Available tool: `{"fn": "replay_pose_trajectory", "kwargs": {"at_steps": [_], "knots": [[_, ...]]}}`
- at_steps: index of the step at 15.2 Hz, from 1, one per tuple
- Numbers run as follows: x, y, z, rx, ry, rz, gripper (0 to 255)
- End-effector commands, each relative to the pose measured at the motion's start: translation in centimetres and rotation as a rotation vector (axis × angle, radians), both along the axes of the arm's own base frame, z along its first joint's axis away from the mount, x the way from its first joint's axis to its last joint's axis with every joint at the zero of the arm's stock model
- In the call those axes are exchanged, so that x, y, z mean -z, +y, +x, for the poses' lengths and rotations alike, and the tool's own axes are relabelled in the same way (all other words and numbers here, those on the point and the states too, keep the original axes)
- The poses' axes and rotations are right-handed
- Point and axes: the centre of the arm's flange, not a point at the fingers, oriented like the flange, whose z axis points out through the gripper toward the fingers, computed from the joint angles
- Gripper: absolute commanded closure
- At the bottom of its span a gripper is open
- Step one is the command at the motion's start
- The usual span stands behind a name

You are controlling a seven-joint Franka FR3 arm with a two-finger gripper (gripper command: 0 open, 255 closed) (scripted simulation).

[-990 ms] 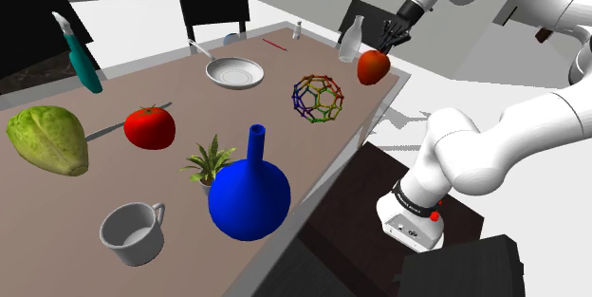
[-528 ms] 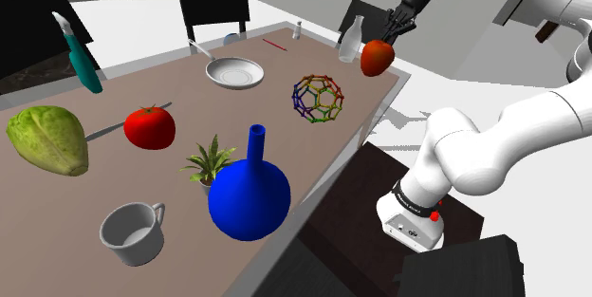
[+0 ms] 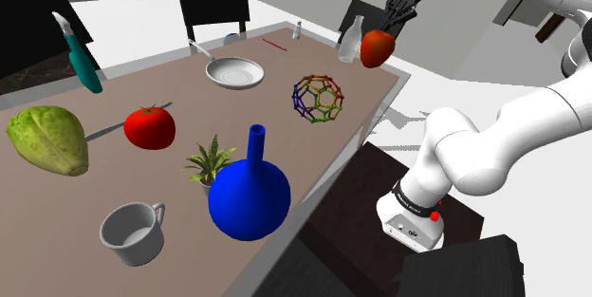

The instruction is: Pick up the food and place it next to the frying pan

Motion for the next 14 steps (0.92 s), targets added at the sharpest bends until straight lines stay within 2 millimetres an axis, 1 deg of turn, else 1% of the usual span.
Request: {"fn": "replay_pose_trajectory", "kwargs": {"at_steps": [1,14], "knots": [[-0.2,0.9,2.1,0.0,0.0,0.0,255],[-0.3,8.6,17.5,0.0,0.0,0.0,255]]}}
